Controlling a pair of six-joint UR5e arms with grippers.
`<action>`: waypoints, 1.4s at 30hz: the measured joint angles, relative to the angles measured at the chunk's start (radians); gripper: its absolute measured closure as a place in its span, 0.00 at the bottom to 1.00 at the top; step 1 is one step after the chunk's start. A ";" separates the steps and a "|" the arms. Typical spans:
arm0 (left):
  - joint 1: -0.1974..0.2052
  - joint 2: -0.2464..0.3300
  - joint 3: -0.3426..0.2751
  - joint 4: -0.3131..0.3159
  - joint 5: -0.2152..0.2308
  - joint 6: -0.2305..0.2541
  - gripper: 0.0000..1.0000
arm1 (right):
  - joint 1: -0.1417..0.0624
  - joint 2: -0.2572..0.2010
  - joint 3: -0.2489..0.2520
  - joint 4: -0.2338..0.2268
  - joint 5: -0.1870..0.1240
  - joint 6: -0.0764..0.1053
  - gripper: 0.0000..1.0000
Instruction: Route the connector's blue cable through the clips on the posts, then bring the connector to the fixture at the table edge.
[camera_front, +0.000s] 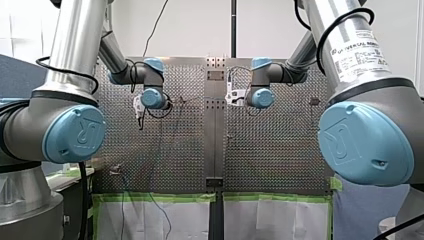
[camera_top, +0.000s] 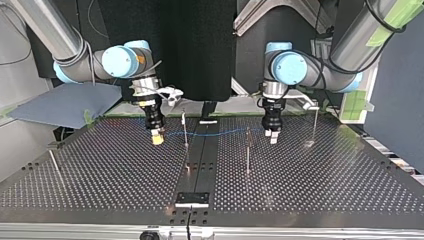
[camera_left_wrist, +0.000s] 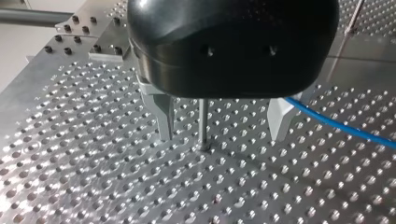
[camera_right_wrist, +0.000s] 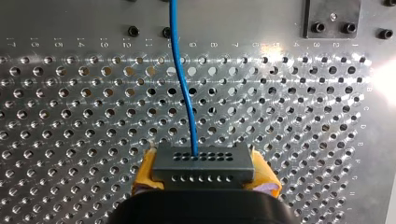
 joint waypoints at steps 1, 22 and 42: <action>-0.001 0.001 -0.006 0.002 0.005 -0.001 0.00 | 0.000 0.000 0.000 0.001 -0.001 0.000 1.00; -0.023 0.050 -0.067 0.024 0.080 -0.055 0.00 | -0.001 0.000 0.000 0.017 -0.001 -0.002 1.00; -0.043 0.073 -0.079 0.030 0.090 -0.067 0.00 | 0.001 0.000 -0.001 0.022 -0.002 -0.001 1.00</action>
